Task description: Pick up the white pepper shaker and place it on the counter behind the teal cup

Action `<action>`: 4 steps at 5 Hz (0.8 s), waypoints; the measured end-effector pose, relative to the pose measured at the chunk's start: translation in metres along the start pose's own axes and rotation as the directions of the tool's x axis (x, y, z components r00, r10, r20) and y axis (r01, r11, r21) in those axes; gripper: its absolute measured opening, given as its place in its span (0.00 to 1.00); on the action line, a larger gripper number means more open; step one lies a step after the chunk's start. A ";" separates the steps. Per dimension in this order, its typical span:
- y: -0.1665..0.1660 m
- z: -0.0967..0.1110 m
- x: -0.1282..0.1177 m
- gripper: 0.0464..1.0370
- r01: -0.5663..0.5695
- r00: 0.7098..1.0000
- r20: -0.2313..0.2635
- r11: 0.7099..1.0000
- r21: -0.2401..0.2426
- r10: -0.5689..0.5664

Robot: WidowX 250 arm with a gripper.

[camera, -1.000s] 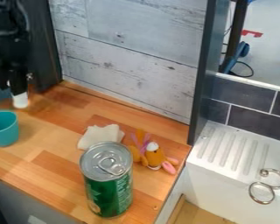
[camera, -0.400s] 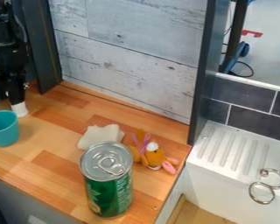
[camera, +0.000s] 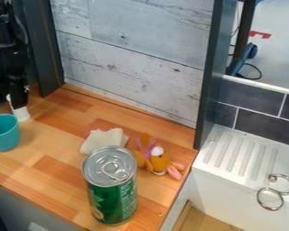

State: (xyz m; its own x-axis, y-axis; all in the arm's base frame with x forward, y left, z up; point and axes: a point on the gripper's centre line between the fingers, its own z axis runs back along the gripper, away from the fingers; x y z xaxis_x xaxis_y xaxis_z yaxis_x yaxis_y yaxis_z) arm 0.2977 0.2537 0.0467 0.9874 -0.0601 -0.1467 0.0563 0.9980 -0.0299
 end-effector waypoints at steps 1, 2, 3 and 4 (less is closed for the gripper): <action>0.001 0.004 0.000 0.97 -0.001 1.000 0.006 1.000 0.011 0.001; -0.004 0.022 -0.006 0.96 -0.012 0.999 0.037 0.998 0.062 0.010; -0.026 0.046 -0.021 0.96 -0.026 0.994 0.112 0.997 0.073 0.018; -0.048 0.049 -0.042 0.96 -0.041 0.997 0.069 0.999 0.002 0.040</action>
State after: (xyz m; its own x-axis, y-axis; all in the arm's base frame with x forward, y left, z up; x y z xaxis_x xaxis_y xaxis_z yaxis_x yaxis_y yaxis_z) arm 0.2610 0.2089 0.1026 0.9967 -0.0181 -0.0789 0.0164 0.9996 -0.0215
